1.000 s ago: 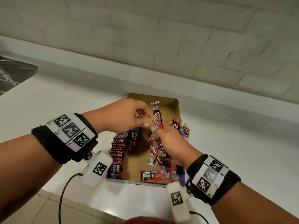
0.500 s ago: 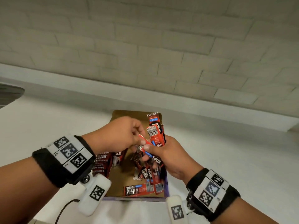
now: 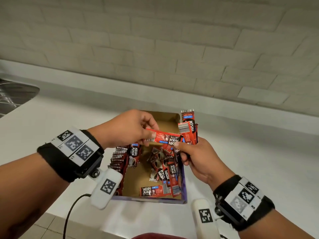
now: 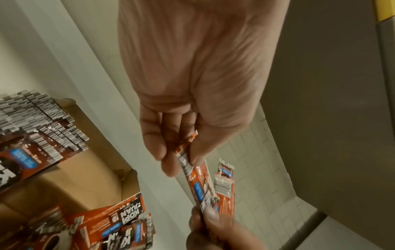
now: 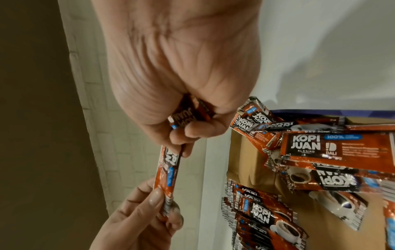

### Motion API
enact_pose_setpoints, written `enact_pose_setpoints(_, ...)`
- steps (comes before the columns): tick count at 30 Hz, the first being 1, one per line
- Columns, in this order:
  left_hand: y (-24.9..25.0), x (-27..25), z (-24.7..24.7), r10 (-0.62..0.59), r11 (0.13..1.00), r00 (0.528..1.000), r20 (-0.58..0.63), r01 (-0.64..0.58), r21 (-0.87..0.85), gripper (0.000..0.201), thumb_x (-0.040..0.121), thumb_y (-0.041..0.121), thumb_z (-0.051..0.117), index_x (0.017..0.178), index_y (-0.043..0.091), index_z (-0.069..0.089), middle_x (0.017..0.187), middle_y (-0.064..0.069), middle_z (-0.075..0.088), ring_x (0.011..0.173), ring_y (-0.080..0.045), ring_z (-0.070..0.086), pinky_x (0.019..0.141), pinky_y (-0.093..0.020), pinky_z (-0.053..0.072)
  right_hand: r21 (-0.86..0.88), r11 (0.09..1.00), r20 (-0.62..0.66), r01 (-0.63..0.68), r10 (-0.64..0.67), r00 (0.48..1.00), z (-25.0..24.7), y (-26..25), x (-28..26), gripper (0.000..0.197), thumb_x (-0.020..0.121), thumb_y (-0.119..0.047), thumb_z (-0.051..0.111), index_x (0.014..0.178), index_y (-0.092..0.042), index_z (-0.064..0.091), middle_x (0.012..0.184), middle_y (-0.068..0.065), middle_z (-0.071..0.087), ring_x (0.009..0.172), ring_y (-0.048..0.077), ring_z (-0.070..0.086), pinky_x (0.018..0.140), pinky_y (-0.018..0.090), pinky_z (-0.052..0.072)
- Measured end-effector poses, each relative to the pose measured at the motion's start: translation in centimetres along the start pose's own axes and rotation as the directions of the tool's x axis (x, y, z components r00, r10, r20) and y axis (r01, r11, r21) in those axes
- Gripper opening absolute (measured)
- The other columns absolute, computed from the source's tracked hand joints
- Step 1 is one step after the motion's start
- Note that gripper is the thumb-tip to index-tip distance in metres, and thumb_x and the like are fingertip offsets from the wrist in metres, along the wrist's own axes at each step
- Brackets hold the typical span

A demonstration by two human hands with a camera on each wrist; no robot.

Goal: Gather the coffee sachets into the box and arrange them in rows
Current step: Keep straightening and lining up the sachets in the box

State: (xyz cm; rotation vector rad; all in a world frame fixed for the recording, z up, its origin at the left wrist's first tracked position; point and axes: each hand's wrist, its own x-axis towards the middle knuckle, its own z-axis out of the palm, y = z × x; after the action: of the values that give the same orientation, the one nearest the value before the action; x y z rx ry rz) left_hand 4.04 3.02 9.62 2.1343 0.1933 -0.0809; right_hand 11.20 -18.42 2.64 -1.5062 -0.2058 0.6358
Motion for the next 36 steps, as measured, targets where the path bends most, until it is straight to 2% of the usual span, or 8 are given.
enact_pose_setpoints(4,0.0,-0.9,0.5,0.073,0.994,0.997,-0.002,-0.073,0.079,0.016,0.084,0.009,0.079,0.081,0.024,0.075,0.08,0.001,0.075,0.073,-0.015,0.071,0.068,-0.032,0.056,0.038,0.999,-0.067,-0.001,0.004,0.998,0.4,-0.2,0.4,0.012,0.094,-0.001,0.066,0.1,-0.012,0.068,0.075,0.007,0.06,0.056,0.009,0.05,0.048,0.023,0.04)
enact_pose_setpoints(10,-1.2,-0.6,0.5,0.149,0.985,0.982,-0.115,-0.137,0.107,0.022,0.079,0.008,0.083,0.07,0.027,0.079,0.106,0.016,0.062,0.097,-0.003,0.064,0.088,-0.029,0.054,0.36,0.93,0.036,-0.076,0.068,0.997,0.4,-1.0,0.1,0.021,0.095,-0.001,0.053,0.102,-0.01,0.071,0.074,0.011,0.065,0.052,0.015,0.052,0.039,0.022,0.036)
enact_pose_setpoints(15,-1.4,-0.7,-0.1,0.138,0.978,0.989,0.045,-0.143,0.155,0.021,0.078,0.025,0.086,0.096,0.034,0.078,0.111,0.019,0.064,0.101,0.0,0.063,0.087,-0.02,0.05,0.125,0.992,-0.089,0.033,-0.022,0.996,0.3,-0.9,0.6,0.011,0.093,-0.003,0.067,0.098,-0.012,0.065,0.064,0.001,0.059,0.048,0.009,0.046,0.045,0.02,0.037)
enact_pose_setpoints(20,-1.8,-0.2,0.0,0.087,0.992,0.995,-0.039,-0.083,0.093,0.014,0.087,0.018,0.077,0.09,0.03,0.07,0.088,0.005,0.075,0.078,-0.021,0.07,0.074,-0.042,0.056,0.094,0.993,-0.138,0.068,-0.055,0.989,0.2,-0.3,0.9,0.017,0.091,-0.002,0.072,0.092,-0.013,0.058,0.06,-0.003,0.054,0.046,0.01,0.039,0.046,0.023,0.035)
enact_pose_setpoints(25,-1.0,0.0,0.1,0.033,0.963,0.995,0.096,-0.057,0.263,0.036,0.084,0.025,0.081,0.105,0.032,0.053,0.083,0.006,0.066,0.064,-0.004,0.058,0.063,-0.023,0.044,-0.088,0.987,-0.115,0.136,-0.146,0.983,0.6,-0.8,0.8,0.018,0.089,-0.008,0.076,0.089,-0.016,0.059,0.071,-0.006,0.064,0.054,0.001,0.059,0.054,0.022,0.042)
enact_pose_setpoints(29,0.3,0.5,1.0,0.093,0.949,0.994,0.063,-0.108,0.296,0.029,0.086,0.034,0.078,0.107,0.037,0.059,0.086,0.028,0.064,0.065,-0.002,0.057,0.059,-0.012,0.043,-0.305,0.931,-0.039,0.202,-0.225,0.974,1.3,-1.9,0.9,0.019,0.085,-0.022,0.082,0.086,-0.025,0.063,0.081,-0.005,0.072,0.081,0.016,0.072,0.075,0.038,0.058)
enact_pose_setpoints(33,0.5,1.4,1.0,0.121,0.974,0.992,0.028,-0.124,0.188,0.037,0.087,0.017,0.076,0.115,0.036,0.061,0.09,0.01,0.062,0.062,-0.005,0.051,0.06,-0.022,0.046,-0.267,0.938,-0.015,0.22,-0.233,0.972,2.0,-2.3,1.3,0.022,0.084,-0.022,0.083,0.09,-0.026,0.063,0.089,-0.002,0.074,0.092,0.025,0.074,0.089,0.05,0.059)
enact_pose_setpoints(36,0.4,1.5,0.5,0.099,0.995,0.994,-0.043,-0.098,0.028,0.037,0.084,0.009,0.079,0.107,0.036,0.068,0.088,-0.002,0.063,0.068,-0.01,0.058,0.062,-0.026,0.049,-0.164,0.961,0.005,0.224,-0.226,0.974,2.4,-1.9,1.5,0.027,0.084,-0.02,0.084,0.1,-0.028,0.063,0.097,-0.004,0.076,0.088,0.014,0.074,0.075,0.036,0.055)
